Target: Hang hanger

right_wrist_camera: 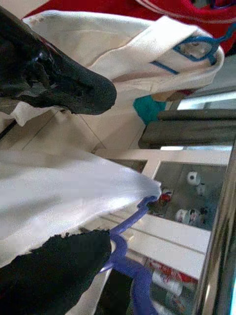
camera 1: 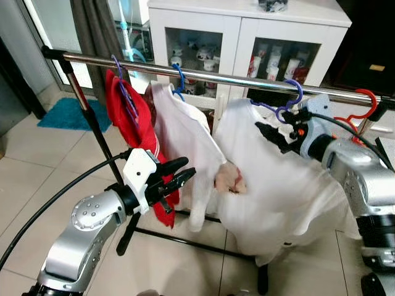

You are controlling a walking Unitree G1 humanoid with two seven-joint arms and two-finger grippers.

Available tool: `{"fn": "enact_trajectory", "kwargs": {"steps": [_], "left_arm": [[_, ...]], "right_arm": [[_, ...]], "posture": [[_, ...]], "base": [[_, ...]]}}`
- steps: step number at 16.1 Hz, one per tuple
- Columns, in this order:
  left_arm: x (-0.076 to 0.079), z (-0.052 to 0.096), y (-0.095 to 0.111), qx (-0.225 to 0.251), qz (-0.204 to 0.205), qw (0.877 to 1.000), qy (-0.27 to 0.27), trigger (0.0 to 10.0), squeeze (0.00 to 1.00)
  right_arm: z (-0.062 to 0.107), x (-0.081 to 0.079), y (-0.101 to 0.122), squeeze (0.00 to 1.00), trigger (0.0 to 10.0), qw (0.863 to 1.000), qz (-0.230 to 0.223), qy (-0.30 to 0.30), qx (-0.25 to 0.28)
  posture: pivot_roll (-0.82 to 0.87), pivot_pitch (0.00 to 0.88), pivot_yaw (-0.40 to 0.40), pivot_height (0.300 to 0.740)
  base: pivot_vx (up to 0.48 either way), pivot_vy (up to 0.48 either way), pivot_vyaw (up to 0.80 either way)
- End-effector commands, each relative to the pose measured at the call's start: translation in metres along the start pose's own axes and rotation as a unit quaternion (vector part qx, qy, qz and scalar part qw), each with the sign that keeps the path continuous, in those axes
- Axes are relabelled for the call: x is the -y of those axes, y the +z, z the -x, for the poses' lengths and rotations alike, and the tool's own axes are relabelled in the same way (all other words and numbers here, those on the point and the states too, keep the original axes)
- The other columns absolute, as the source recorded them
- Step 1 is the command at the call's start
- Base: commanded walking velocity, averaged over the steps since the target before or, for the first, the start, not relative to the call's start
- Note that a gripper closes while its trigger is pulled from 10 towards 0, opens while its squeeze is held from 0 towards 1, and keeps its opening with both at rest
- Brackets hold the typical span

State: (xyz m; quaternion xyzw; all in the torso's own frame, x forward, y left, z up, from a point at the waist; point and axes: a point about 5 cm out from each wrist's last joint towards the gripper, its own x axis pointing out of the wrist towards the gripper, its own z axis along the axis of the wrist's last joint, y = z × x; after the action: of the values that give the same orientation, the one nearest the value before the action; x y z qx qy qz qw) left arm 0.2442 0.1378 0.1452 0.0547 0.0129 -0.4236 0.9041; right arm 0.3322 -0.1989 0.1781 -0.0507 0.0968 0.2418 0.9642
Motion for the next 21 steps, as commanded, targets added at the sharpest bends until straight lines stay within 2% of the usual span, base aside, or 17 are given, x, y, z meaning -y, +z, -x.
{"fn": "enact_trajectory", "kwargs": {"steps": [1,2,3,4,5,6,7,8,9,10,12,13,14,16,18,19,21], "left_arm": [[0.001,0.000,0.005,0.004,-0.010,1.000,-0.007,10.0,0.00],[0.001,0.000,0.005,0.004,-0.010,1.000,-0.008,10.0,0.00],[0.001,0.000,0.005,0.003,-0.010,1.000,-0.009,10.0,0.00],[0.001,0.000,0.005,0.003,-0.010,1.000,-0.009,10.0,0.00],[0.002,0.000,0.005,0.003,-0.009,1.000,-0.011,10.0,0.00],[0.002,0.000,0.005,0.003,-0.009,1.000,-0.011,10.0,0.00],[0.002,0.000,0.005,0.002,-0.009,1.000,-0.011,10.0,0.00],[0.002,0.000,0.005,0.002,-0.009,1.000,-0.011,10.0,0.00],[0.002,0.000,0.005,0.001,-0.009,1.000,-0.011,10.0,0.00],[0.002,0.000,0.004,0.000,-0.009,1.000,-0.010,10.0,0.00],[0.001,-0.001,0.004,0.000,-0.009,1.000,-0.012,10.0,0.00],[0.001,-0.002,0.004,0.000,-0.009,1.000,-0.016,10.0,0.00],[0.001,-0.003,0.005,0.001,-0.010,1.000,-0.019,10.0,0.00],[0.000,-0.005,0.006,0.001,-0.011,1.000,-0.023,10.0,0.00],[0.000,-0.005,0.006,0.001,-0.012,1.000,-0.025,10.0,0.00],[-0.001,-0.006,0.006,0.001,-0.012,1.000,-0.025,10.0,0.00],[-0.001,-0.006,0.006,0.000,-0.013,1.000,-0.027,10.0,0.00]], "right_arm": [[0.000,0.002,0.003,0.00,10.0,1.000,0.007,0.005,0.003],[-0.001,0.002,0.003,0.00,10.0,1.000,0.007,0.010,-0.001],[-0.002,0.002,0.003,0.00,5.7,1.000,0.007,0.011,-0.002],[-0.002,0.003,0.003,0.00,4.7,1.000,0.007,0.011,-0.003],[-0.003,0.004,0.003,0.00,1.2,1.000,0.007,0.011,-0.005],[-0.003,0.004,0.003,0.00,1.2,1.000,0.006,0.012,-0.005],[-0.003,0.004,0.004,0.00,2.2,1.000,0.009,0.015,-0.006],[0.000,0.005,0.004,0.00,8.7,1.000,0.018,0.023,-0.008],[0.005,0.005,0.004,0.00,10.0,0.999,0.023,0.034,-0.010],[0.017,0.010,0.003,0.00,10.0,0.998,0.037,0.051,-0.019],[0.028,0.019,0.006,0.00,10.0,0.998,0.042,0.048,-0.020],[0.032,0.026,0.011,0.44,10.0,0.998,0.037,0.039,-0.012],[0.033,0.029,0.013,1.00,10.0,0.999,0.031,0.030,-0.010],[0.031,0.034,0.014,1.00,10.0,0.999,0.036,0.012,-0.006],[0.019,0.040,0.014,1.00,10.0,0.998,0.054,-0.036,-0.008],[0.014,0.040,0.013,0.00,10.0,0.998,0.048,-0.037,-0.008],[0.001,0.038,0.010,0.00,10.0,0.999,0.040,-0.033,-0.010]], "posture": [[0.00,0.032,0.005,0.740],[0.00,0.033,0.005,0.740],[0.00,0.033,0.005,0.740],[0.00,0.033,0.005,0.740],[0.00,0.035,0.005,0.740],[0.00,0.035,0.005,0.740],[0.00,0.036,0.003,0.740],[0.00,0.036,0.002,0.740],[0.00,0.036,0.002,0.740],[0.00,0.036,0.002,0.740],[-0.01,0.037,0.011,0.740],[-0.01,0.036,0.017,0.740],[-0.01,0.036,0.020,0.740],[-0.02,0.033,0.026,0.740],[-0.01,0.032,0.029,0.740],[-0.01,0.032,0.030,0.740],[-0.01,0.032,0.031,0.740]], "base": [[0.000,0.000,0.00],[0.000,0.000,0.00],[0.000,0.000,0.00],[0.000,0.000,0.00],[0.000,0.000,0.00],[0.000,0.000,0.00],[0.000,0.000,0.00],[0.000,0.000,0.00],[0.000,0.000,0.00],[0.000,0.000,0.00],[0.000,0.000,0.00],[0.000,0.000,0.00],[0.000,0.000,0.00],[0.000,0.000,0.00],[0.000,0.000,0.00],[0.000,0.000,0.00],[0.000,0.000,0.00]]}}
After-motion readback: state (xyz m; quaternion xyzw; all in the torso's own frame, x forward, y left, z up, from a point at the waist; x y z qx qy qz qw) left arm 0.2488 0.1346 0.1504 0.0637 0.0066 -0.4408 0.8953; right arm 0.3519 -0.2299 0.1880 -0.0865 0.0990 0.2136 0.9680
